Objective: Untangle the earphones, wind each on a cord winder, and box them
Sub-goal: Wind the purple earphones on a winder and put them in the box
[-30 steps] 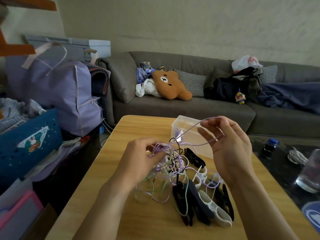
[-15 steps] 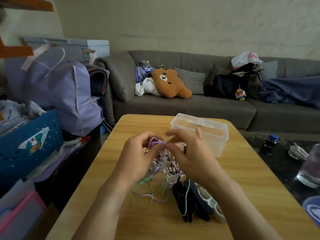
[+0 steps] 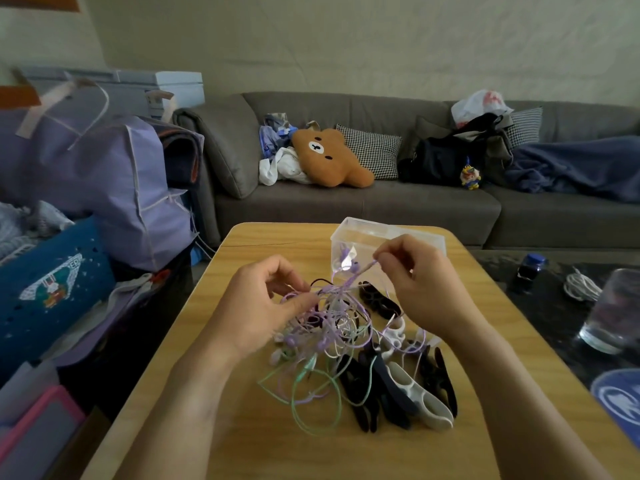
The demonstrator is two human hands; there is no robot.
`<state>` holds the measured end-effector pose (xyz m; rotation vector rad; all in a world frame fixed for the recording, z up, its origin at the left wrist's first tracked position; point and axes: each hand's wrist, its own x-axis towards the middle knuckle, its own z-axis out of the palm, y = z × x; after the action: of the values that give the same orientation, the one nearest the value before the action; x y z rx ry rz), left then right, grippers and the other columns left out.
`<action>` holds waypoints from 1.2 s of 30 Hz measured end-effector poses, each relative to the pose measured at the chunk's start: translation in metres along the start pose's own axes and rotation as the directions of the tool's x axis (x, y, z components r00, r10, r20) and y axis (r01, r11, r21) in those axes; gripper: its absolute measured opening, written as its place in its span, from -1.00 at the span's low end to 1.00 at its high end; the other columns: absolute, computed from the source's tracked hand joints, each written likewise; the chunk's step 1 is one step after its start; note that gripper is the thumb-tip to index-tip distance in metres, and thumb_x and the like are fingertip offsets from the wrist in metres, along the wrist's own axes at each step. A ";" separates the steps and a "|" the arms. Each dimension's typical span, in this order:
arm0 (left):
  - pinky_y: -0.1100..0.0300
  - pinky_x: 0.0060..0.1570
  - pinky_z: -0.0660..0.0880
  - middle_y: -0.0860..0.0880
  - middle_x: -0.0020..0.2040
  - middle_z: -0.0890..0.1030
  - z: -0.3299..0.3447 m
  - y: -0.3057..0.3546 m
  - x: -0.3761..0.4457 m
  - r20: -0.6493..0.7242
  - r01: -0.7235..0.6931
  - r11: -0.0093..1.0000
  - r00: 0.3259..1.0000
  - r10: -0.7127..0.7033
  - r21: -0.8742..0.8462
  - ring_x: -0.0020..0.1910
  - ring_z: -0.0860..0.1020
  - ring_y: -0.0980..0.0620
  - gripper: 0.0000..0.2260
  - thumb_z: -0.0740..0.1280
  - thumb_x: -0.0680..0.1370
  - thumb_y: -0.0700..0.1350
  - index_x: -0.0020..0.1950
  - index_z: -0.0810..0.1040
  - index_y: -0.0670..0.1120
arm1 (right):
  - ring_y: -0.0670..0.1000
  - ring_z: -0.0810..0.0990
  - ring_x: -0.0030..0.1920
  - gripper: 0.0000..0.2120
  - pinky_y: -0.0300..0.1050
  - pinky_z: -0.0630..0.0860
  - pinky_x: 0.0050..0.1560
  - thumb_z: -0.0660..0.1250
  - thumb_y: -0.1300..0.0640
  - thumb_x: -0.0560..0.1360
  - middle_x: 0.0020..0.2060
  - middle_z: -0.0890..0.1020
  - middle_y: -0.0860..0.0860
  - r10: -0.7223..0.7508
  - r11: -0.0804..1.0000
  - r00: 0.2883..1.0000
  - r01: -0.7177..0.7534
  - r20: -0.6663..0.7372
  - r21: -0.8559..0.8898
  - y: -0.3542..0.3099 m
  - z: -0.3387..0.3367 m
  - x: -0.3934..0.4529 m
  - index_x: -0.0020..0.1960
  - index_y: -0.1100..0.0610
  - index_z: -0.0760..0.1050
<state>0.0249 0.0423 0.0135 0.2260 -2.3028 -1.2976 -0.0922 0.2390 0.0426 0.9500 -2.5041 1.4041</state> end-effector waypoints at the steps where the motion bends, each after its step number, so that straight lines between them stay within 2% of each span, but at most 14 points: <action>1: 0.23 -0.01 0.52 0.09 -0.14 0.70 0.001 -0.001 0.000 -0.024 -0.022 0.999 0.999 0.023 0.039 -0.11 0.65 0.09 -0.80 0.59 0.39 -0.10 -0.16 0.59 0.06 | -0.25 0.51 -0.31 -0.94 -0.38 0.37 -0.26 0.33 0.11 0.61 -0.24 0.59 -0.15 -0.001 1.000 0.999 0.003 0.047 -0.031 -0.001 -0.001 0.000 -0.01 -0.01 0.57; 3: 0.49 -0.07 0.40 0.12 -0.13 0.69 0.006 0.003 -0.001 -0.075 -0.074 0.993 0.994 0.081 0.098 -0.05 0.62 0.18 -0.82 0.52 0.46 -0.20 -0.04 0.60 0.03 | -0.29 0.50 -0.32 -0.95 -0.35 0.38 -0.28 0.37 0.09 0.58 -0.26 0.57 -0.17 -0.009 0.994 0.991 0.023 0.131 -0.110 -0.004 0.000 -0.003 -0.03 -0.05 0.58; 5: 0.56 -0.04 0.35 0.15 -0.06 0.67 0.013 0.008 -0.002 -0.133 -0.116 0.986 0.982 0.132 0.116 0.03 0.59 0.24 -0.79 0.45 0.51 -0.24 0.06 0.60 0.03 | -0.18 0.54 -0.29 -0.87 -0.19 0.49 -0.26 0.36 0.05 0.58 -0.23 0.62 -0.12 -0.009 0.991 0.988 0.029 0.153 -0.132 -0.007 0.004 -0.004 -0.14 -0.10 0.56; 7: 0.55 0.00 0.37 0.18 0.01 0.66 0.022 0.016 -0.004 -0.135 -0.148 0.985 0.978 0.159 0.088 0.06 0.59 0.29 -0.74 0.43 0.53 -0.24 0.15 0.60 0.05 | -0.14 0.50 -0.38 -0.84 -0.30 0.43 -0.35 0.33 0.05 0.60 -0.30 0.63 -0.09 -0.023 0.995 0.989 0.036 0.144 -0.090 -0.010 0.008 -0.004 -0.15 -0.06 0.56; 9: 0.44 0.01 0.49 0.19 0.02 0.67 0.031 0.023 -0.007 -0.055 -0.128 0.992 0.990 0.128 0.009 0.02 0.61 0.29 -0.72 0.42 0.56 -0.17 0.23 0.57 0.07 | -0.25 0.52 -0.40 -0.87 -0.40 0.39 -0.37 0.32 0.09 0.62 -0.37 0.61 -0.14 -0.041 0.999 0.990 0.042 0.136 -0.005 -0.015 0.012 -0.006 -0.09 0.06 0.59; 12: 0.31 -0.09 0.56 0.18 -0.12 0.70 0.041 0.026 -0.009 0.011 -0.105 0.994 0.994 0.105 0.034 -0.09 0.63 0.25 -0.89 0.39 0.59 -0.10 0.09 0.66 0.03 | -0.23 0.57 -0.38 -0.88 -0.38 0.39 -0.36 0.33 0.12 0.61 -0.38 0.63 -0.19 -0.048 0.989 0.991 0.030 0.127 0.142 -0.019 0.015 -0.008 -0.06 0.10 0.59; 14: 0.22 -0.15 0.54 0.16 -0.18 0.69 0.042 0.024 -0.008 -0.025 -0.104 0.992 0.994 0.106 0.068 -0.16 0.63 0.18 -0.92 0.39 0.59 -0.08 -0.03 0.69 0.04 | -0.21 0.55 -0.36 -0.88 -0.34 0.41 -0.33 0.32 0.12 0.61 -0.32 0.65 -0.17 -0.062 0.981 0.997 0.052 0.052 0.188 -0.020 0.015 -0.008 -0.07 0.09 0.59; 18: 0.17 -0.09 0.54 0.15 -0.24 0.68 0.038 0.018 -0.003 -0.043 -0.075 0.990 0.996 0.080 0.119 -0.20 0.63 0.19 -0.93 0.43 0.53 -0.03 -0.12 0.69 0.02 | -0.13 0.55 -0.37 -0.87 -0.21 0.49 -0.35 0.28 0.13 0.64 -0.21 0.70 -0.06 -0.055 0.944 0.981 0.112 -0.187 0.310 -0.023 0.005 -0.006 -0.04 0.10 0.58; 21: 0.25 -0.17 0.50 0.13 -0.26 0.67 0.031 0.017 -0.003 -0.034 -0.067 0.991 0.997 0.071 0.117 -0.21 0.60 0.20 -0.95 0.45 0.50 -0.01 -0.12 0.69 0.04 | -0.05 0.61 -0.34 -0.85 -0.19 0.48 -0.36 0.25 0.16 0.65 -0.20 0.69 0.01 -0.009 0.893 0.956 0.139 -0.293 0.428 -0.024 0.000 -0.005 -0.01 0.18 0.56; 26: 0.27 -0.11 0.53 0.19 -0.16 0.68 0.020 0.016 -0.004 -0.001 -0.047 0.993 0.999 0.047 0.106 -0.10 0.60 0.26 -0.85 0.49 0.45 0.11 -0.03 0.71 0.11 | 0.00 0.67 -0.21 -0.75 -0.16 0.56 -0.28 0.12 0.14 0.71 -0.24 0.63 0.08 0.228 0.673 0.895 0.140 -0.384 0.726 -0.022 -0.011 0.000 0.10 0.30 0.47; 28: 0.28 -0.14 0.55 0.24 -0.14 0.68 0.018 0.017 -0.006 0.017 0.013 1.000 1.000 -0.014 0.024 -0.11 0.62 0.29 -0.83 0.51 0.39 0.14 -0.06 0.70 0.15 | 0.04 0.71 -0.17 -0.74 -0.11 0.61 -0.21 0.08 0.10 0.72 -0.20 0.63 0.07 0.298 0.596 0.879 0.133 -0.372 0.792 -0.020 -0.013 0.001 0.12 0.27 0.44; 30: 0.36 -0.25 0.52 0.25 -0.15 0.68 0.016 0.018 -0.007 0.039 0.028 0.999 0.999 -0.027 -0.035 -0.17 0.64 0.28 -0.81 0.50 0.36 0.14 -0.08 0.69 0.12 | 0.01 0.68 -0.28 -0.73 -0.09 0.62 -0.25 0.06 0.07 0.72 -0.19 0.61 0.07 0.335 0.569 0.887 0.080 -0.319 0.818 -0.017 -0.015 0.002 0.11 0.25 0.42; 32: 0.42 -0.20 0.48 0.26 -0.16 0.67 0.016 0.018 -0.006 0.021 -0.017 1.000 1.000 0.017 0.005 -0.14 0.62 0.28 -0.83 0.49 0.35 0.13 -0.10 0.68 0.14 | -0.04 0.56 -0.38 -0.74 -0.10 0.53 -0.33 0.08 0.06 0.72 -0.28 0.55 0.03 0.351 0.594 0.909 -0.029 -0.226 0.804 -0.014 -0.016 0.001 0.04 0.21 0.44; 36: 0.27 -0.03 0.56 0.32 -0.12 0.64 0.018 0.017 -0.005 -0.039 -0.014 0.999 0.999 0.016 0.045 -0.07 0.60 0.29 -0.85 0.51 0.44 0.01 -0.06 0.65 0.23 | -0.08 0.33 -0.45 -0.77 -0.14 0.28 -0.36 0.16 0.05 0.69 -0.43 0.37 -0.07 0.299 0.733 0.954 -0.219 -0.016 0.644 -0.013 -0.014 -0.001 -0.01 0.16 0.48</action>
<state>0.0226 0.0667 0.0185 0.2467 -2.2979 -1.2250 -0.0865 0.2460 0.0599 0.5523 -2.1397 2.4174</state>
